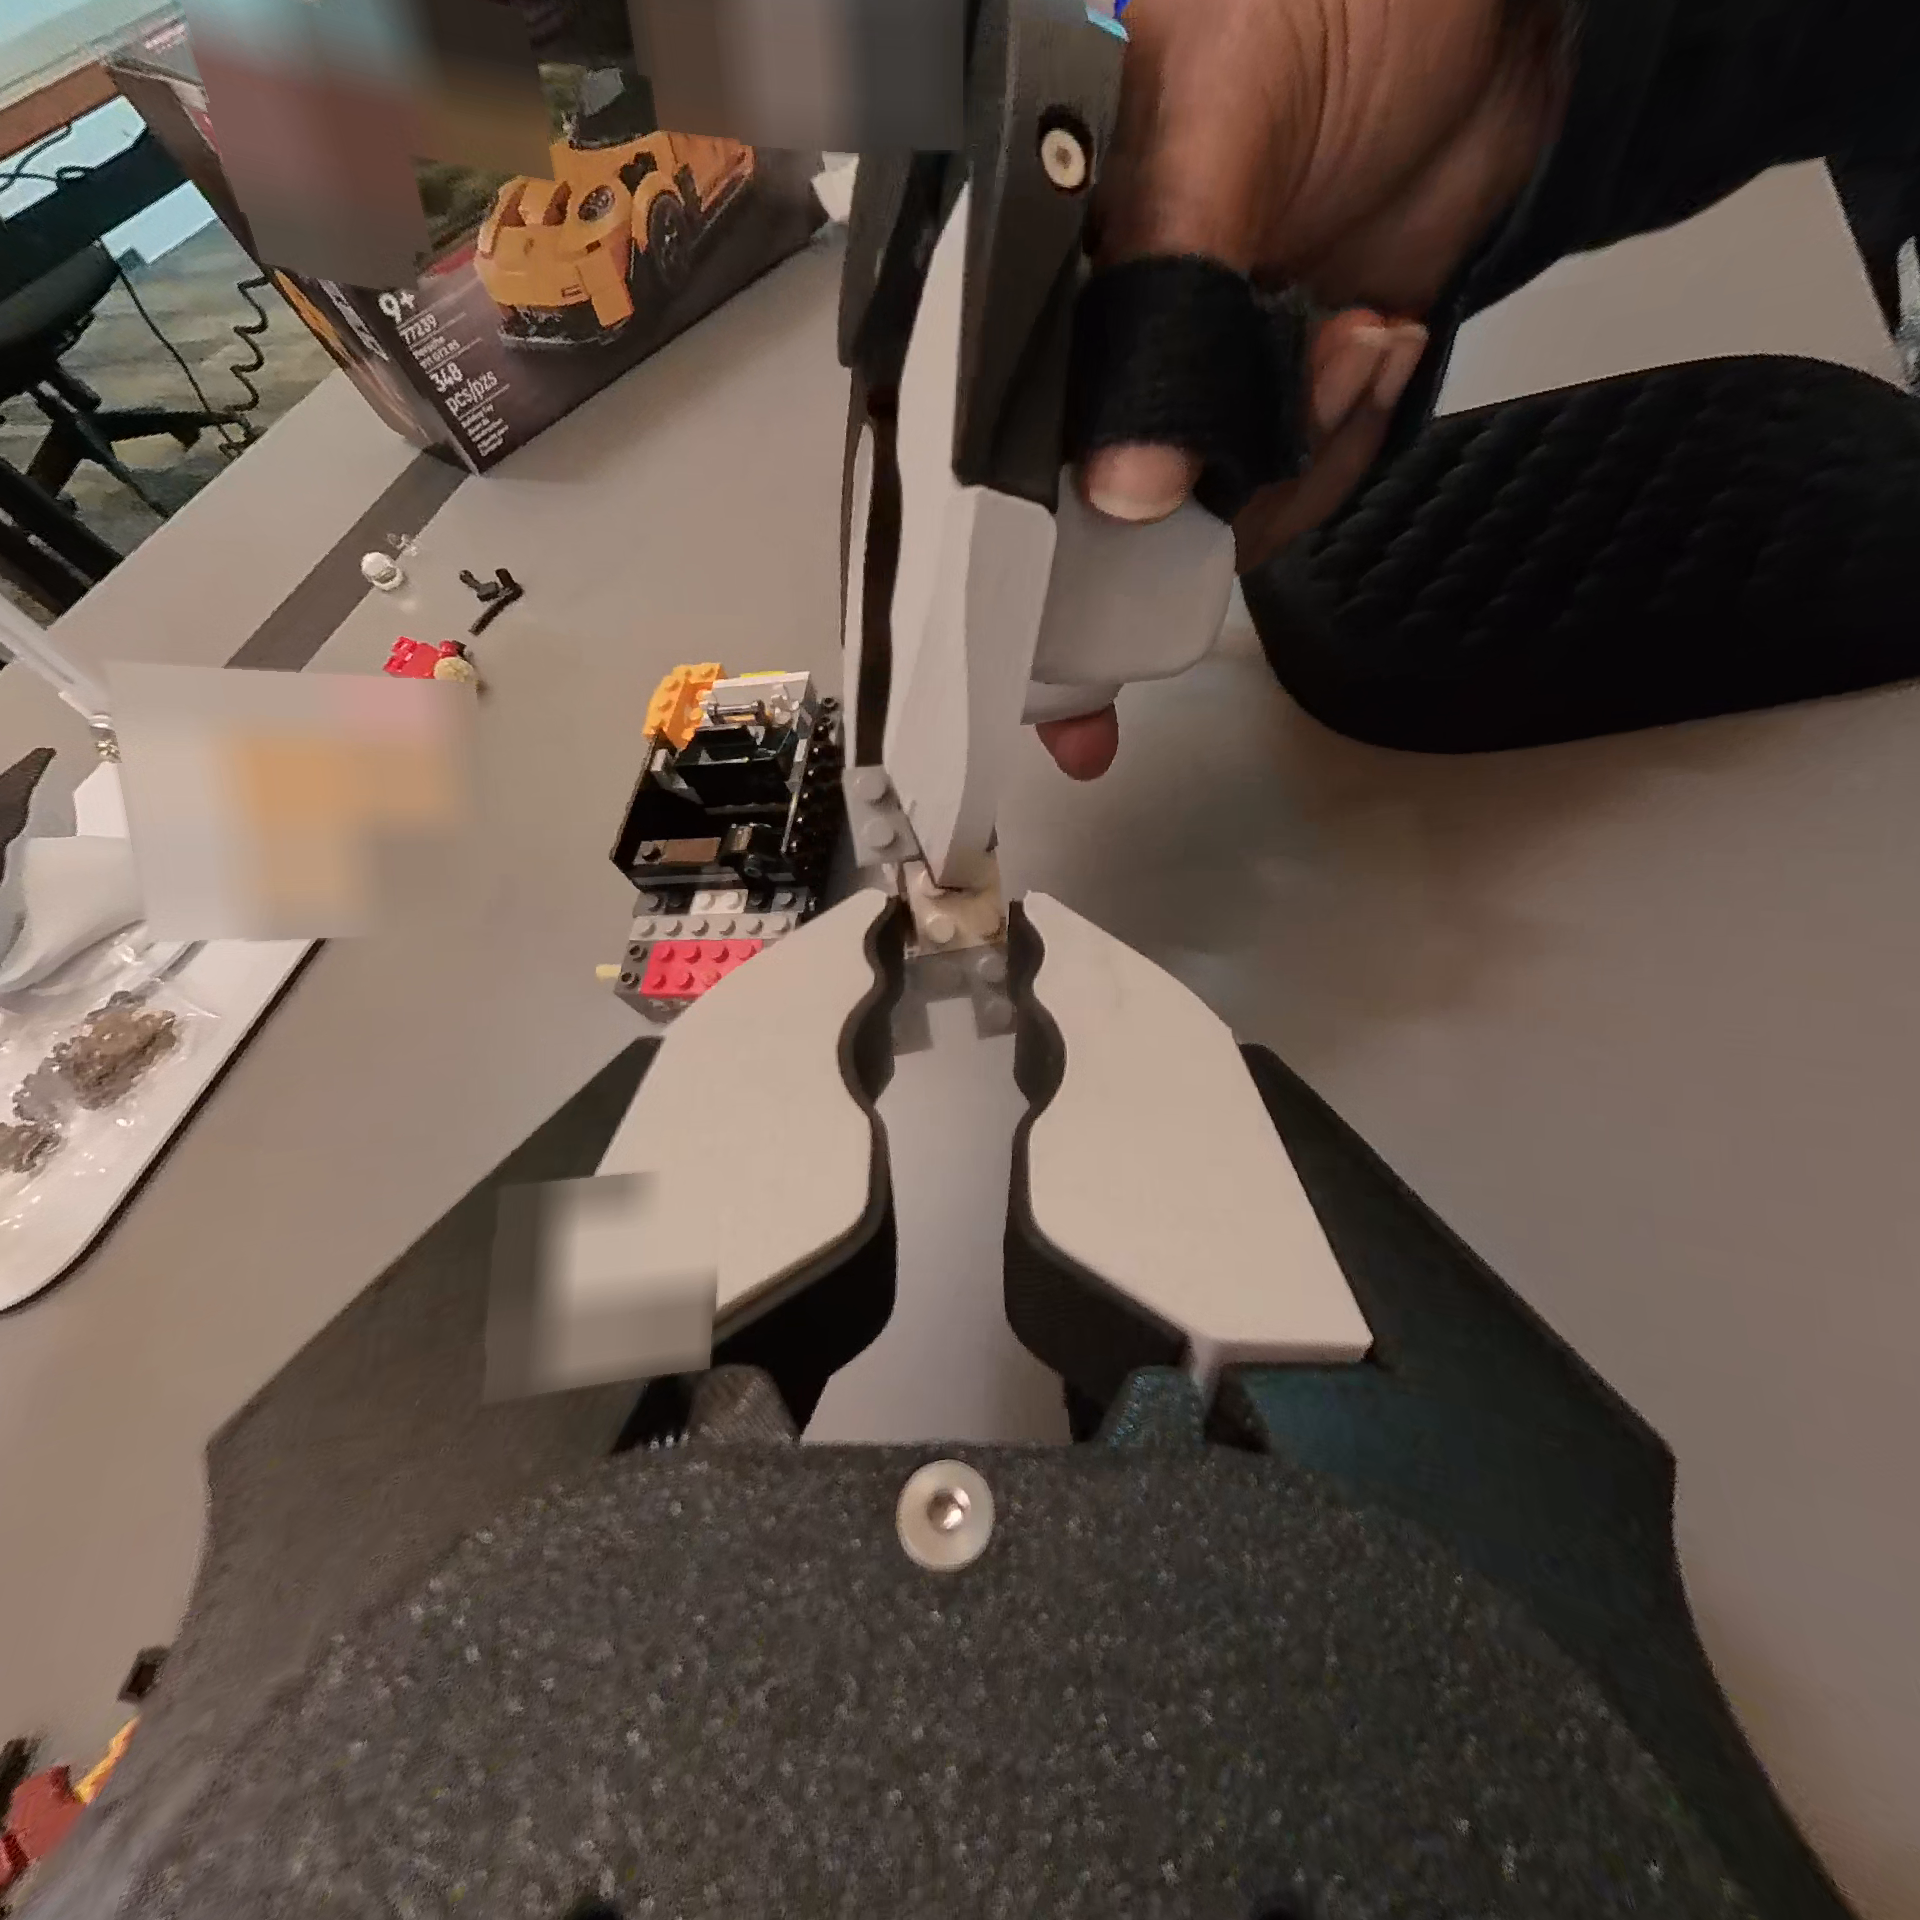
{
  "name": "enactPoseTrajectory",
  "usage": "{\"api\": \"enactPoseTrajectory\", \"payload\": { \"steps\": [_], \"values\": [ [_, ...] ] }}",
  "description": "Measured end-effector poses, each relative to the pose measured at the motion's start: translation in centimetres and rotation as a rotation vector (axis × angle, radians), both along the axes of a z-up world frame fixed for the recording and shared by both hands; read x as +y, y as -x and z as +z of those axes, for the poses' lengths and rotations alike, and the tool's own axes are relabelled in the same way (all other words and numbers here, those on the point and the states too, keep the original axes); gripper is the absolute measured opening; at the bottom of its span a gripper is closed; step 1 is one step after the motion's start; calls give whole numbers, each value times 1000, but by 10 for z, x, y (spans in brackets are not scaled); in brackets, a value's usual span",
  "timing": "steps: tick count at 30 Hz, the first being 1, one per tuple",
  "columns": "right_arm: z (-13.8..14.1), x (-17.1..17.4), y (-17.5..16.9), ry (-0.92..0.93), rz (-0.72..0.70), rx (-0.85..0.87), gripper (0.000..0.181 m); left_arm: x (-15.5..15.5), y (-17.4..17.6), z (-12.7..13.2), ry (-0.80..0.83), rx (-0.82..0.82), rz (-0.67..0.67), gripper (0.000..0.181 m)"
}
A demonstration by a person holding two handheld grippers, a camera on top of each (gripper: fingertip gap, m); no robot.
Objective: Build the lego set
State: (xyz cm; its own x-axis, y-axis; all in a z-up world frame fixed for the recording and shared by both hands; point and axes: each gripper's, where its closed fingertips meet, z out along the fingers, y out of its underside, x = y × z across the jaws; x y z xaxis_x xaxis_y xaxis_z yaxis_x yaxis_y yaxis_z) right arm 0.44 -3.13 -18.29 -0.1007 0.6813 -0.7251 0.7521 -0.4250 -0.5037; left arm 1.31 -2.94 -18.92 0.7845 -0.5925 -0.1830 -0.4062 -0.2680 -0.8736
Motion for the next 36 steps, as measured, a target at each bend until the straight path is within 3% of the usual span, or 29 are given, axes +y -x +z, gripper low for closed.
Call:
{"api": "enactPoseTrajectory", "payload": {
  "steps": [4, 7, 9, 12, 24, 29, 32, 36],
  "values": [
    [8, -6, -3, 13, 25, 126, 16, -3, -4, 10, -2, -113, -64, 28],
    [26, -10, -6, 31, 26, 299, 16, -7, -3, 29, 62, -380, -123, 37],
    [38, -12, -8, -12, 26, 413, 16, -12, -6, 34, 162, -560, -181, 32],
    [47, -14, -9, -79, 25, 510, 16, -17, -12, 43, 201, -691, -236, 17],
    [68, -26, -13, -360, 74, 728, 15, -29, -16, 67, 103, -713, -307, 15],
    [70, -25, -11, -364, 74, 712, 15, -27, -14, 68, 72, -700, -310, 15],
    [74, -28, -16, -386, 140, 704, 38, -25, -10, 67, 55, -684, -295, 15],
    [70, -20, -17, -454, 148, 669, 28, -25, -9, 66, 54, -683, -300, 16]
  ]
}}
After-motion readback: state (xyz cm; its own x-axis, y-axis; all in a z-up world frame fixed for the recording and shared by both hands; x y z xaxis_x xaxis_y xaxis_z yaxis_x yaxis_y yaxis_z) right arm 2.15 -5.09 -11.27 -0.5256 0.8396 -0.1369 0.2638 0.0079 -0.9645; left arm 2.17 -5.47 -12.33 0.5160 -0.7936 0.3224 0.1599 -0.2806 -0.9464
